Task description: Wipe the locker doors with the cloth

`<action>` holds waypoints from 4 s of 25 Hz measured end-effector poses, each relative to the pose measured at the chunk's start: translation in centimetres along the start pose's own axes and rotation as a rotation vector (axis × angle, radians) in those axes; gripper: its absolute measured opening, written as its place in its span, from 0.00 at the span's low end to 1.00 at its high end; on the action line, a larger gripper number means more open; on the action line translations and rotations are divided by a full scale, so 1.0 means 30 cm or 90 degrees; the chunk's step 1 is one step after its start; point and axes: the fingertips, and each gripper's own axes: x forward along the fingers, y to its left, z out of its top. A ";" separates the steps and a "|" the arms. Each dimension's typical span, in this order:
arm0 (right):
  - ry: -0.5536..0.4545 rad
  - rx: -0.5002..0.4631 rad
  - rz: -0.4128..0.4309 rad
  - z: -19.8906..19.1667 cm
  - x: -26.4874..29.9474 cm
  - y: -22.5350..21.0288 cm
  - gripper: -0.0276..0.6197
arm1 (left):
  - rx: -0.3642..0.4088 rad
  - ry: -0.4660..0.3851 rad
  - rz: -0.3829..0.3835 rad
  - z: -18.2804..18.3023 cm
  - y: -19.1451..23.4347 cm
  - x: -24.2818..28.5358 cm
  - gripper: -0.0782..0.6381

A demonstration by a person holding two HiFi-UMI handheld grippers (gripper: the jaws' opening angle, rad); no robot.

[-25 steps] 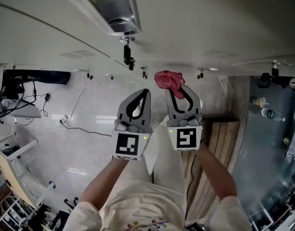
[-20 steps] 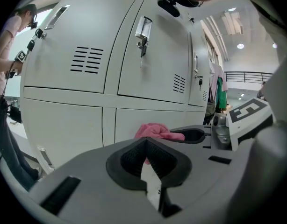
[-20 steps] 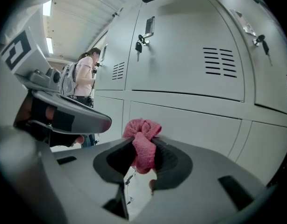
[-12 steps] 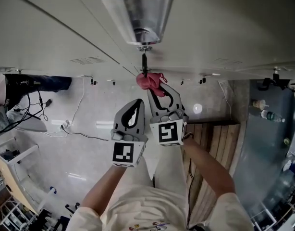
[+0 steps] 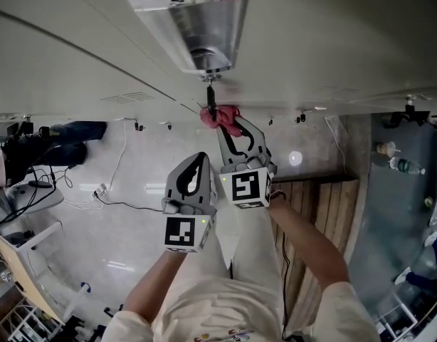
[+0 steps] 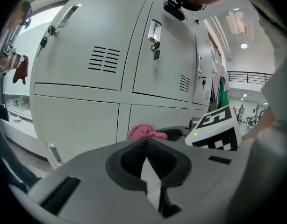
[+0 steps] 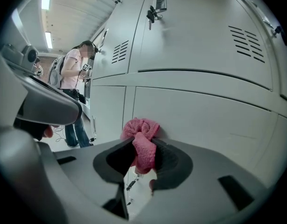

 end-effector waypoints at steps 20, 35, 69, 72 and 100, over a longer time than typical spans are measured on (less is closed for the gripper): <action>0.006 0.021 -0.067 -0.081 -0.103 -0.211 0.21 | 0.018 0.001 -0.013 0.008 -0.087 0.053 0.12; 0.009 0.041 -0.102 -0.117 -0.164 -0.319 0.21 | 0.019 0.002 -0.022 0.004 -0.157 0.079 0.12; 0.054 0.102 -0.231 -0.290 -0.342 -0.602 0.21 | 0.024 0.017 -0.045 -0.008 -0.258 0.123 0.12; 0.055 0.105 -0.223 -0.297 -0.353 -0.570 0.20 | 0.022 0.021 -0.045 -0.012 -0.257 0.118 0.12; 0.037 -0.038 0.039 -0.158 0.008 0.071 0.21 | 0.017 0.014 -0.002 -0.010 -0.056 0.054 0.12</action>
